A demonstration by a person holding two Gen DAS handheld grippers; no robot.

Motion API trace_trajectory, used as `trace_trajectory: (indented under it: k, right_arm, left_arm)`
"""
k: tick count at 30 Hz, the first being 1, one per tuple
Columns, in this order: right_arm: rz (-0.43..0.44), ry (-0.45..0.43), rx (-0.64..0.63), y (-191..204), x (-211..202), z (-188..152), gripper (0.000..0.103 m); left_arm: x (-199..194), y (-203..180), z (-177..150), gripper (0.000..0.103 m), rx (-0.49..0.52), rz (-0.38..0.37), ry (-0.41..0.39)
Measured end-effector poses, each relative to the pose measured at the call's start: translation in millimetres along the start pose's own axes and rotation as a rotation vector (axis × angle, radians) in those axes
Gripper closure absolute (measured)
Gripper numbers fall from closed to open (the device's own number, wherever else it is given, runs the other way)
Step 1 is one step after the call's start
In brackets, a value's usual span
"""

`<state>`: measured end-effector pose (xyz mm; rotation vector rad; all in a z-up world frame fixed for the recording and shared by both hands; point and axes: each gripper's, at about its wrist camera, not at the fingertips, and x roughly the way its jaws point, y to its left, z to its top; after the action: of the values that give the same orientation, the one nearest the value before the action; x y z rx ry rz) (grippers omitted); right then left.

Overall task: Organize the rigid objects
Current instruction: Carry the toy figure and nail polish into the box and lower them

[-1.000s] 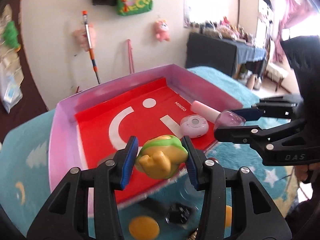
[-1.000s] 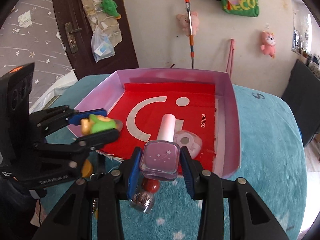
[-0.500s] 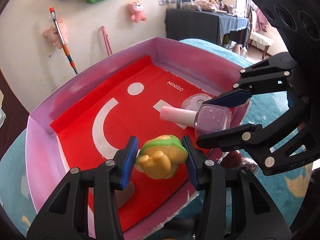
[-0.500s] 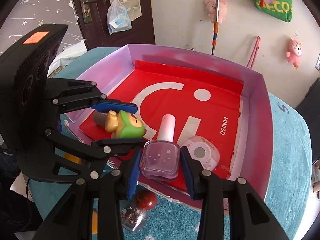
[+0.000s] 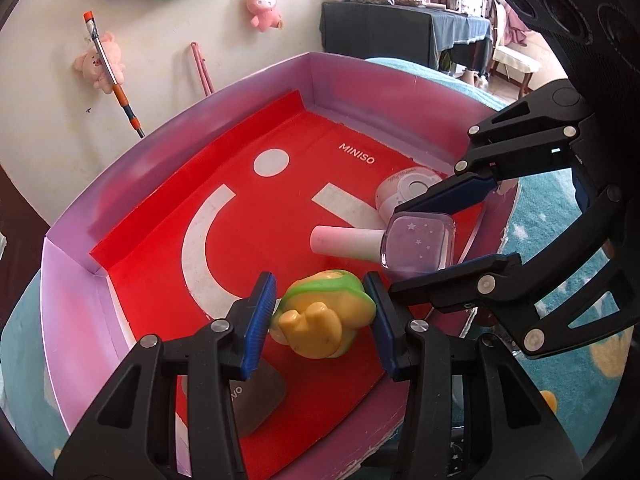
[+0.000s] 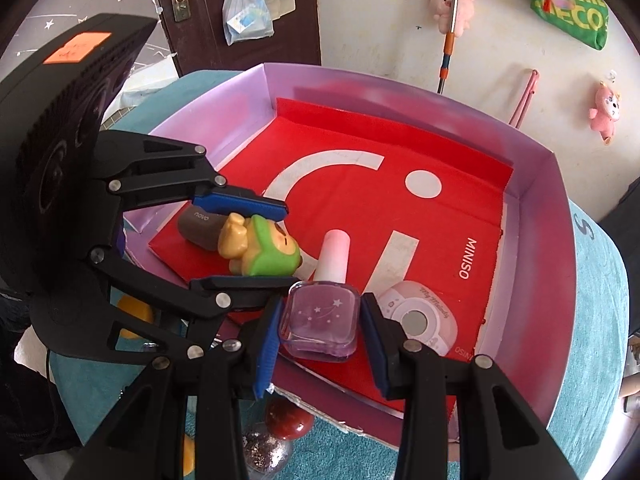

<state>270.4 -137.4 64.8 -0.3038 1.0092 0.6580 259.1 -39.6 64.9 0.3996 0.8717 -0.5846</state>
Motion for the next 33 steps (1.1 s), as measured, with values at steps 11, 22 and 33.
trace_trajectory:
  k: [11, 22, 33]
  right_arm:
    - [0.013, 0.036, 0.010, -4.1, 18.4, 4.5, 0.062]
    - [0.010, 0.045, -0.013, -0.5, 22.6, 5.3, 0.062]
    - [0.017, 0.049, -0.011, 0.4, 23.9, 5.3, 0.061]
  left_arm:
    - [1.4, 1.8, -2.7, 0.059, 0.006, -0.028, 0.010]
    - [4.1, 4.6, -3.7, 0.059, 0.005, -0.033, 0.014]
    - [3.5, 6.1, -3.9, 0.055, 0.006, -0.019, 0.012]
